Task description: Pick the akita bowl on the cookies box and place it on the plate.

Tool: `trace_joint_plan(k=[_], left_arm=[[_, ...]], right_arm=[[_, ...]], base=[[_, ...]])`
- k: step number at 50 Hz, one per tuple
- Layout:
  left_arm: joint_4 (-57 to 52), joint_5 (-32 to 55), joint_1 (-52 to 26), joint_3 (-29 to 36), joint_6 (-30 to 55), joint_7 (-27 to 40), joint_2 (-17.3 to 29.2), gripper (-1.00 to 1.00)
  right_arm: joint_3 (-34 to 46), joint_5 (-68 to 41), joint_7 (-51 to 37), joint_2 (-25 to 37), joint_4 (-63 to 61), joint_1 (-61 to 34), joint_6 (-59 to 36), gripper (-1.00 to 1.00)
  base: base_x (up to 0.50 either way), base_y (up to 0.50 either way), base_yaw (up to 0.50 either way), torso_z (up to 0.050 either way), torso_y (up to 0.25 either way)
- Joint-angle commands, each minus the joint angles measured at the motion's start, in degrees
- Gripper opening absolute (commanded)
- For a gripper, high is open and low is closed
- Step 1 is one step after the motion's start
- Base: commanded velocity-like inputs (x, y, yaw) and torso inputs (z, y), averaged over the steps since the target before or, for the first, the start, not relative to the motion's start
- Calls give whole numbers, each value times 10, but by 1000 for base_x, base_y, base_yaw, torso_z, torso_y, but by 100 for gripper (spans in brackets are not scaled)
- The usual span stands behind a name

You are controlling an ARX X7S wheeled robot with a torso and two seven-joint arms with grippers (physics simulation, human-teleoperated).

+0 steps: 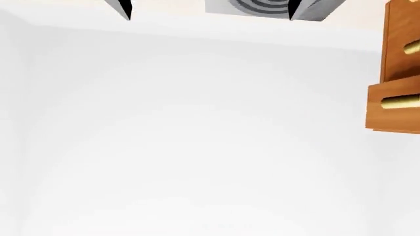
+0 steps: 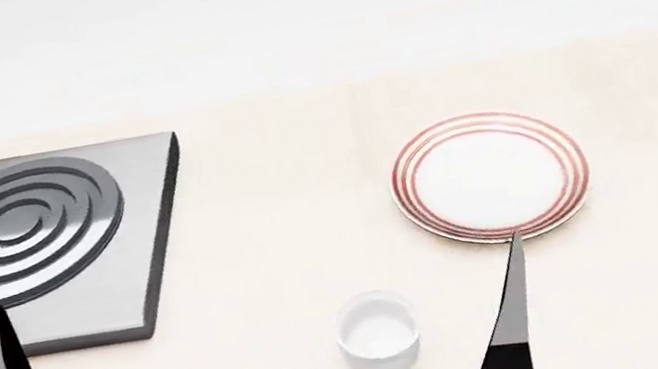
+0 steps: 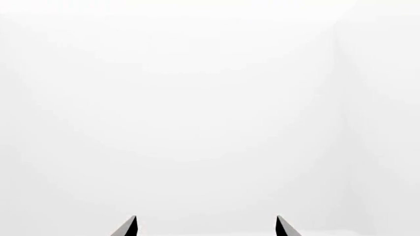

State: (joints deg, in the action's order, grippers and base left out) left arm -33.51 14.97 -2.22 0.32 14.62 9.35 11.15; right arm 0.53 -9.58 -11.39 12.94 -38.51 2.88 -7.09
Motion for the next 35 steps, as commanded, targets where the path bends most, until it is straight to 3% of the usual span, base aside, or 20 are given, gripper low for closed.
trace_joint_plan(k=[1, 19, 35], left_arm=[[-1, 4, 0, 2, 0, 4, 5, 100], [-3, 11, -5, 10, 3, 13, 14, 100], [0, 19, -3, 13, -3, 24, 22, 100]], right_arm=[[1, -3, -3, 6, -3, 1, 1, 100], [8, -10, -5, 15, 2, -4, -12, 100], [17, -4, -9, 19, 6, 0, -4, 100]], base=[[-90, -500, 0, 0, 0], [-49, -500, 0, 0, 0], [0, -1, 0, 0, 0]])
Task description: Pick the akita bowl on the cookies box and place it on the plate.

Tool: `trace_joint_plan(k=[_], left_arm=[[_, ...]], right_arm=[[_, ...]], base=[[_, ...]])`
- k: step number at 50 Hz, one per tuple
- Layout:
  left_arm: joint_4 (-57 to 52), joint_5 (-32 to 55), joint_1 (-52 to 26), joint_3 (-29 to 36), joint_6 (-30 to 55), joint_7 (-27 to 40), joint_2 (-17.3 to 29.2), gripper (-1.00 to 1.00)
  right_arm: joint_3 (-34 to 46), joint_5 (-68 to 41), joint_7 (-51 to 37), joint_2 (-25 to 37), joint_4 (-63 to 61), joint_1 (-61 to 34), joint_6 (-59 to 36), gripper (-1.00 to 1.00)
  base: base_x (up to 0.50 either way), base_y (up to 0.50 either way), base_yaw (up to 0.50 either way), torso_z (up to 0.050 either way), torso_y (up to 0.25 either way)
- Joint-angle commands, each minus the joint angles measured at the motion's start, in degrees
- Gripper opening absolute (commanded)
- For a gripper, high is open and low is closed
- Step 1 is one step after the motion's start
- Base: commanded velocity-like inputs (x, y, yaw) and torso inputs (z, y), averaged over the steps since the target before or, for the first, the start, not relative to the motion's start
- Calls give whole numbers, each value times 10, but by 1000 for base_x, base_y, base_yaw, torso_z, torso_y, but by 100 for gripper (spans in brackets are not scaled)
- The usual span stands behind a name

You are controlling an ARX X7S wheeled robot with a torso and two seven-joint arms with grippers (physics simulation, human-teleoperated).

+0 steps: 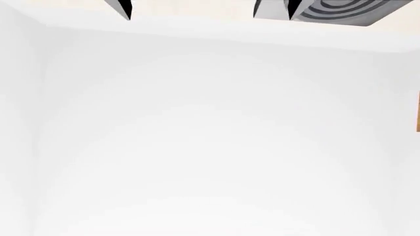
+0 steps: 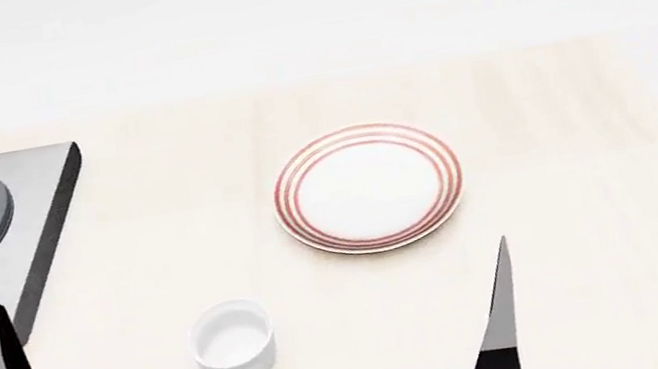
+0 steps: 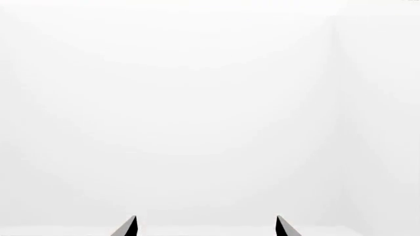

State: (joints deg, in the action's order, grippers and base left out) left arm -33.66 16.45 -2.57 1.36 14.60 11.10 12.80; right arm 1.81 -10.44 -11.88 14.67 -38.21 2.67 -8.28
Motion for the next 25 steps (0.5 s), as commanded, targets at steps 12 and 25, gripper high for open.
trace_joint_plan(k=[12, 25], left_arm=[[3, 9, 1, 7, -7, 14, 11, 100], [7, 12, 2, 10, -13, 19, 16, 100]], right_arm=[[2, 3, -5, 7, 0, 7, 24, 100], [8, 10, -7, 10, 5, 10, 36, 100]], base=[[405, -104, 0, 0, 0], [392, -110, 0, 0, 0]])
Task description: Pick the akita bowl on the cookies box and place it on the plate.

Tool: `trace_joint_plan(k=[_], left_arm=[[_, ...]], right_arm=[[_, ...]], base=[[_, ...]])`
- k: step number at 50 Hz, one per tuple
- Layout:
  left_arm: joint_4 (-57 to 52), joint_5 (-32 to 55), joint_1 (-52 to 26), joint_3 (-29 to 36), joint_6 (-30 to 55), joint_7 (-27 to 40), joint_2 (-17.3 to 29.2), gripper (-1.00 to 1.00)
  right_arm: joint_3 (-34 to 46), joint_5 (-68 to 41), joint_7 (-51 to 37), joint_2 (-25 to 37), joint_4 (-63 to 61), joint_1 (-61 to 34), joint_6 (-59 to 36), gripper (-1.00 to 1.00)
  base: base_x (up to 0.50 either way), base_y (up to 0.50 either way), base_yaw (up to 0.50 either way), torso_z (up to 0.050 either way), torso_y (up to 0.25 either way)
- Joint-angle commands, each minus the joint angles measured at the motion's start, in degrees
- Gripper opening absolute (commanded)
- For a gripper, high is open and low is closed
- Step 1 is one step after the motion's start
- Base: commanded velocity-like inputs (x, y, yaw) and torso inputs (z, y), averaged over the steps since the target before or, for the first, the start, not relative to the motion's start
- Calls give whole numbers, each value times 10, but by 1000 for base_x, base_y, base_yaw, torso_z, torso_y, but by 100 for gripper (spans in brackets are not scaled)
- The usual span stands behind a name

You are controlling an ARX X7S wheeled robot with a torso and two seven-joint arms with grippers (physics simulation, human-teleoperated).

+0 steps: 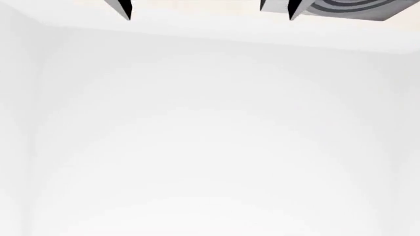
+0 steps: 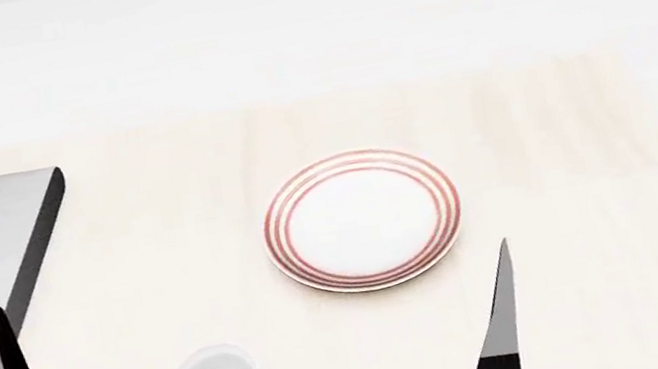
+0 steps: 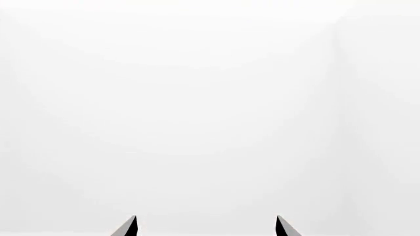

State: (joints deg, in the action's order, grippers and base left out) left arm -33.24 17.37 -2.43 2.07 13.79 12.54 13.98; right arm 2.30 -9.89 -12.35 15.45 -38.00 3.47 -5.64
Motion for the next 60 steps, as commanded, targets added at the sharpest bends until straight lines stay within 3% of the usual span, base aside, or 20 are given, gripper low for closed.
trace_joint_plan(k=[1, 18, 34, 37, 60], left_arm=[[3, 3, 1, 3, -5, 5, 5, 100], [1, 7, -1, 9, -5, 13, 12, 100], [-1, 33, 1, 2, -25, 5, 14, 100], [-2, 71, -4, -12, -12, 1, 18, 100], [4, 93, -7, -22, -1, 11, 24, 100]], right_arm=[[3, 6, -4, 3, 1, 1, 7, 100], [8, 16, -17, 4, 5, -3, 1, 100], [8, 12, -16, 11, 1, 4, 21, 100], [9, 20, -23, 10, 3, 3, 20, 100], [11, 9, -25, 18, 3, 1, 17, 100]], base=[[0, -121, 0, 0, 0], [-74, -331, 0, 0, 0], [484, 0, 0, 1, 0], [243, 0, 0, 49, 0], [0, 0, 0, 50, 0]])
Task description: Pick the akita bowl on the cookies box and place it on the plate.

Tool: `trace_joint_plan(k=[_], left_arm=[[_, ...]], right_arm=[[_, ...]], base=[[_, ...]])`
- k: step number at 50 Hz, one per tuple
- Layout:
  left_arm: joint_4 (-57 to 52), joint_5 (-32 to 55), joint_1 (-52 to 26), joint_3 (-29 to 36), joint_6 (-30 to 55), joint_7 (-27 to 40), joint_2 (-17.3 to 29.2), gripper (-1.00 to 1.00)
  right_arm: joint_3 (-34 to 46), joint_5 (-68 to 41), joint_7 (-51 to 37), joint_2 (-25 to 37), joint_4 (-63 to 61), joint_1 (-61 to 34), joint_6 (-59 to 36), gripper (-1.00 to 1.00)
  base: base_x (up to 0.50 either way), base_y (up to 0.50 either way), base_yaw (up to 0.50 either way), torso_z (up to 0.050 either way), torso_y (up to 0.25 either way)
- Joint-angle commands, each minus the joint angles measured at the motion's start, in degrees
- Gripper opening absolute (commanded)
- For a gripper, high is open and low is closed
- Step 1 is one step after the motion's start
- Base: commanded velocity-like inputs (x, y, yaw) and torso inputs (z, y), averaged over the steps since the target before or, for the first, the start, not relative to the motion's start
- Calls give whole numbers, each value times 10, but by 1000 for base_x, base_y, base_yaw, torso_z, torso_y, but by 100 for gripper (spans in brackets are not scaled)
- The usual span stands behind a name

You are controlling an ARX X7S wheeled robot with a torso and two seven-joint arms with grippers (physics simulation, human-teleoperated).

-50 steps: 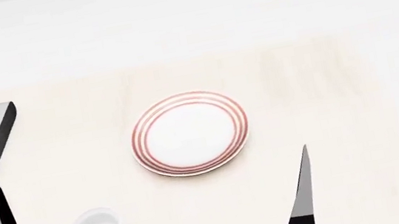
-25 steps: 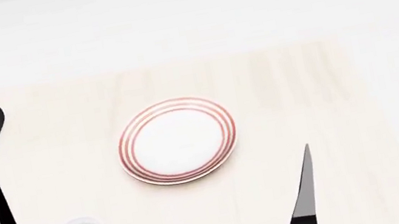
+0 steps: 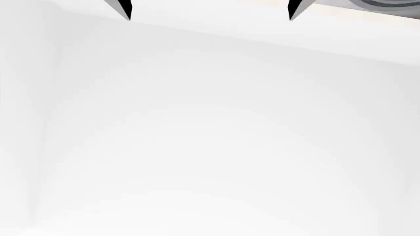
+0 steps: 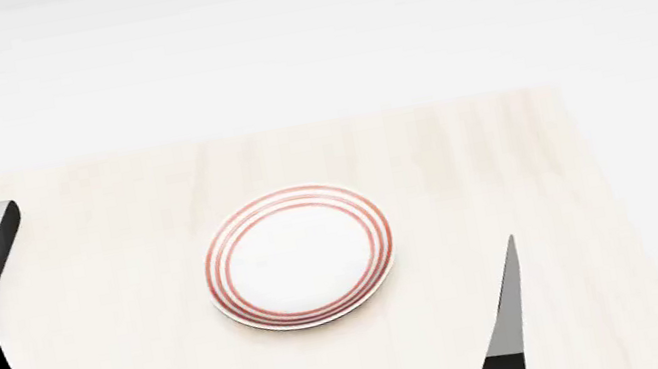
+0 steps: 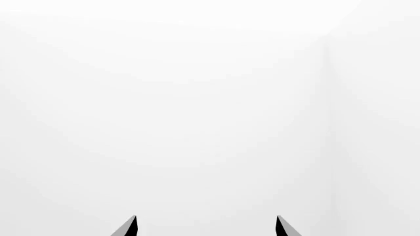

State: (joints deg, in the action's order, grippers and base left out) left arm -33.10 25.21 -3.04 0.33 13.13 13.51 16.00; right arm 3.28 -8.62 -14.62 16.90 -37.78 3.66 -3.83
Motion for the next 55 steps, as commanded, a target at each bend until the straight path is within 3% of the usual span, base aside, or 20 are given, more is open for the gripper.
trace_joint_plan(k=[1, 14, 24, 55], left_arm=[[3, 16, -1, -4, 6, 2, 4, 100], [9, 24, -13, -20, 11, 14, 11, 100], [3, 19, -10, -31, -16, 4, 21, 100], [3, 19, -3, -35, -29, 7, 30, 100]], right_arm=[[2, -4, -2, 4, 1, -1, -2, 100], [-6, -12, -6, 12, -7, -2, -10, 100], [-14, -14, -11, 17, -12, -2, -12, 100], [-10, -11, -19, 26, -19, -6, -16, 100]], base=[[0, 0, 0, 50, 0], [0, 0, 0, 50, 0], [0, 0, 0, 1, 0], [0, 0, 0, 6, -246]])
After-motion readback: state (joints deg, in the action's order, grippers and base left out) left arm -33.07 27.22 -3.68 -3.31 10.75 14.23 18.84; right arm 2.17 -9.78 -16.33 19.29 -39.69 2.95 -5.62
